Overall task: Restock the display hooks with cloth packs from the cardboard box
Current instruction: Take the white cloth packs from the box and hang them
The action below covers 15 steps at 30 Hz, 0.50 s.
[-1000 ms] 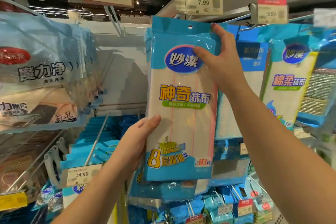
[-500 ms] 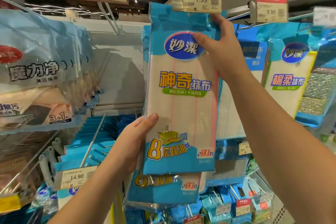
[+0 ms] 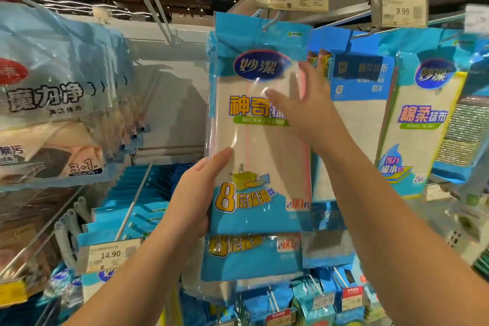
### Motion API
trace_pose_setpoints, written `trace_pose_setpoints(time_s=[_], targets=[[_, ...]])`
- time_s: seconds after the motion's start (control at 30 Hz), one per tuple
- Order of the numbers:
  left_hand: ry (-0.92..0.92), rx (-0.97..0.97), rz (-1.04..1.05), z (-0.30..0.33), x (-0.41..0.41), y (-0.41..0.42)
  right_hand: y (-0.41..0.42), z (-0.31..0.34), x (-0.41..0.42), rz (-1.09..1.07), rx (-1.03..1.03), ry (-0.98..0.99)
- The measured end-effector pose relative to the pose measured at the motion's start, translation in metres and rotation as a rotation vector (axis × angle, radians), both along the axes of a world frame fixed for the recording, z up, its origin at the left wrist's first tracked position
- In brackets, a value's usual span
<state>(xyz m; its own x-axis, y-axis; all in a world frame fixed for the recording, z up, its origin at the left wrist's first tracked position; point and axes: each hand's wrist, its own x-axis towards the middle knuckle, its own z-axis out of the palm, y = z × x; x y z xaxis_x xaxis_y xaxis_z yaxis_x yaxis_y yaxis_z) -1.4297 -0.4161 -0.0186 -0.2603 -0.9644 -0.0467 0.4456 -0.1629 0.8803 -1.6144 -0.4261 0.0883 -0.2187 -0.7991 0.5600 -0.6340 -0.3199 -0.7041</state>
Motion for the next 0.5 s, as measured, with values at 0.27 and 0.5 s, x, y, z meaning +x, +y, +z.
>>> trace_pose_setpoints(time_s=[0.27, 0.5], targets=[[-0.014, 0.017, 0.037, 0.010, -0.012, -0.020, -0.003, -0.054, 0.012, -0.084, 0.150, 0.106], [-0.108, -0.070, 0.209, -0.001, 0.019, -0.012, -0.040, -0.055, 0.010, -0.052, 0.232, 0.112]])
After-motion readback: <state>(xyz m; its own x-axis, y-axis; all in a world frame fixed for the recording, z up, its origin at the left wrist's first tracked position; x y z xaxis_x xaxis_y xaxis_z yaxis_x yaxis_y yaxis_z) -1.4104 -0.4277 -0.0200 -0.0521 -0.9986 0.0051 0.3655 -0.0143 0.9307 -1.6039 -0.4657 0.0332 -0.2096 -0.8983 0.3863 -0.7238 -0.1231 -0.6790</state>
